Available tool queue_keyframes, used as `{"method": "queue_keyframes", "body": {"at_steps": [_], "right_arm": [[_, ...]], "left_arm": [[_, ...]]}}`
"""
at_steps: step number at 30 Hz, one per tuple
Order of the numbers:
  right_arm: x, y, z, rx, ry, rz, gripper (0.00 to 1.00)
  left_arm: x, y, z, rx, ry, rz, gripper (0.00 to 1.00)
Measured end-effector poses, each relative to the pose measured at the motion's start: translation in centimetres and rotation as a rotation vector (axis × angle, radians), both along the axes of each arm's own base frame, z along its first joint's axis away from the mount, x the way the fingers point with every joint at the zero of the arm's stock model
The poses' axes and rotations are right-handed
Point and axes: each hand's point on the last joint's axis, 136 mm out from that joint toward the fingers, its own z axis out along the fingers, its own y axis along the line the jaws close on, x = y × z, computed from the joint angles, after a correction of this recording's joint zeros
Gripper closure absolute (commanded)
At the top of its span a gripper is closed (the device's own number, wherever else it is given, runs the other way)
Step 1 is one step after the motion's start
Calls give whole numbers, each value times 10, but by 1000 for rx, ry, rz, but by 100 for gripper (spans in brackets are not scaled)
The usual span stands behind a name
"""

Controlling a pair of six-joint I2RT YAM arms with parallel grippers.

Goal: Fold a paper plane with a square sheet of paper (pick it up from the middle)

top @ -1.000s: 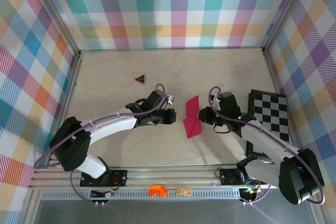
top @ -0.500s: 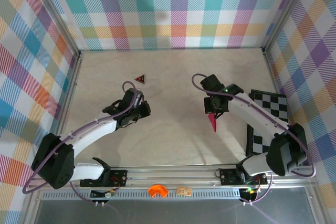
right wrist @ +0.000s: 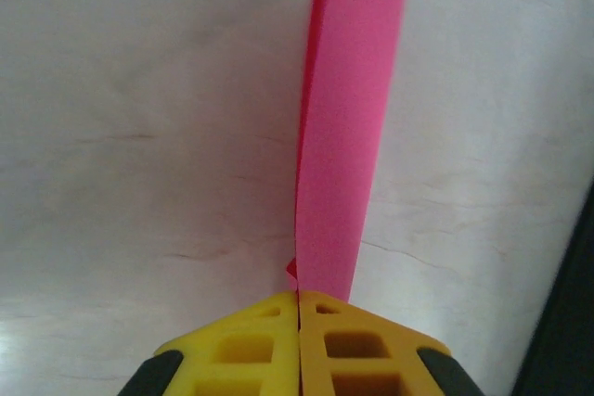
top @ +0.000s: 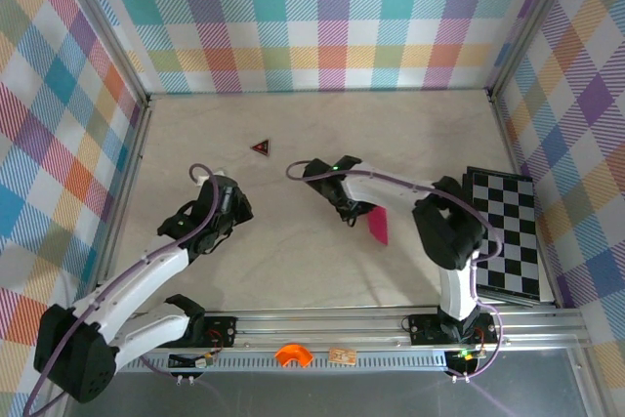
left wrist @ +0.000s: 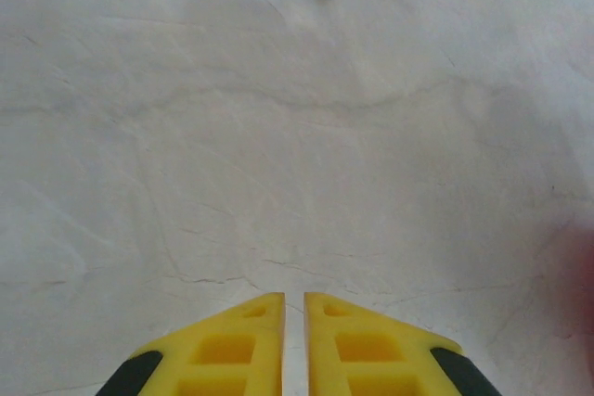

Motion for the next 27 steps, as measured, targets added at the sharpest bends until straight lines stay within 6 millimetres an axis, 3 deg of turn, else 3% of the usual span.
{"method": "queue_keyframes", "body": {"at_steps": [6, 10, 15, 17, 22, 24, 27], "right_arm": [[-3, 59, -8, 122, 38, 58, 85], [-7, 84, -12, 243, 87, 67, 82], [-15, 121, -17, 462, 171, 98, 64], [-23, 131, -16, 574, 208, 102, 62], [-31, 126, 3, 855, 241, 53, 62], [-27, 111, 9, 976, 234, -6, 63], [-19, 83, 1, 1119, 229, -116, 70]], "left_arm": [[-6, 15, 14, 10, -42, 45, 86], [-9, 16, 11, 9, -31, 49, 85], [-11, 13, 6, -4, -7, 35, 83], [-11, 7, 2, -16, 14, 14, 82], [-7, -25, -18, -98, 98, -102, 77], [-5, -45, -30, -150, 146, -170, 77], [-2, -74, -51, -239, 233, -263, 75]]}}
